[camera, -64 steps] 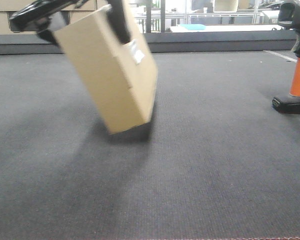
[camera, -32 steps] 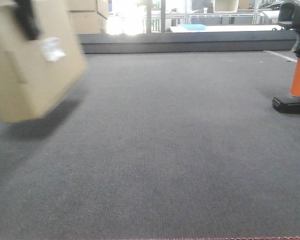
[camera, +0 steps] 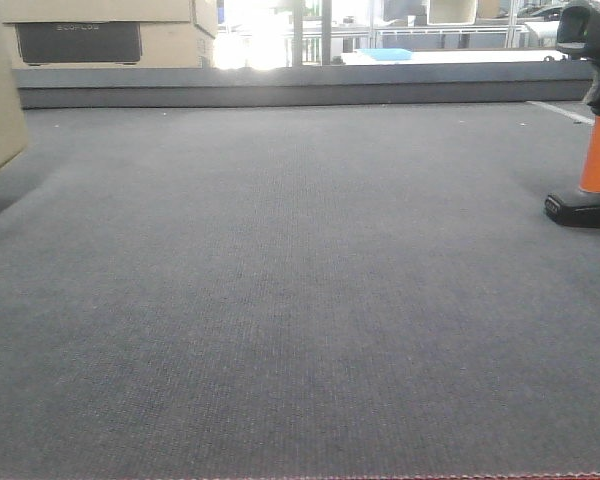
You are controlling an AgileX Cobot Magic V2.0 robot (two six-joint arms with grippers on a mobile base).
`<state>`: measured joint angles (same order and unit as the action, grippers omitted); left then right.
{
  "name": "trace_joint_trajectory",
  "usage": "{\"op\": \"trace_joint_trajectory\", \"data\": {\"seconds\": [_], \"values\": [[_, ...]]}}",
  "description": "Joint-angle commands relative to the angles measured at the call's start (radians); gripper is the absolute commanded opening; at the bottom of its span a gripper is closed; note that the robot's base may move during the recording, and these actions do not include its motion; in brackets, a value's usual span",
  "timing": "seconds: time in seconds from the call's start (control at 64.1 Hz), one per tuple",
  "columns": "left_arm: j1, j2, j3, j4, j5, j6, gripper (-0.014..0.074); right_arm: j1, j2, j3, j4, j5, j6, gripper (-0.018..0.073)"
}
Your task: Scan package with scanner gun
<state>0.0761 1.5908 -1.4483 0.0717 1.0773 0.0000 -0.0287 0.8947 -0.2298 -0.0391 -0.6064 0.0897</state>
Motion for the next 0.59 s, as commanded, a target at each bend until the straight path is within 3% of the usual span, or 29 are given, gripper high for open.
{"op": "trace_joint_trajectory", "data": {"seconds": [0.0,0.062,0.577], "values": [[0.023,-0.015,0.018,-0.106,-0.031,0.076,-0.0111,-0.003,-0.015,0.001,-0.008,0.002,-0.002,-0.0168],[0.029,-0.015,0.032,-0.152,-0.038,0.114,-0.0111,-0.003,-0.018,0.001,-0.008,0.002,-0.002,-0.0168],[0.022,0.017,0.041,-0.145,-0.004,0.128,-0.0102,-0.003,-0.018,0.001,-0.008,0.001,-0.002,-0.0168]]}}
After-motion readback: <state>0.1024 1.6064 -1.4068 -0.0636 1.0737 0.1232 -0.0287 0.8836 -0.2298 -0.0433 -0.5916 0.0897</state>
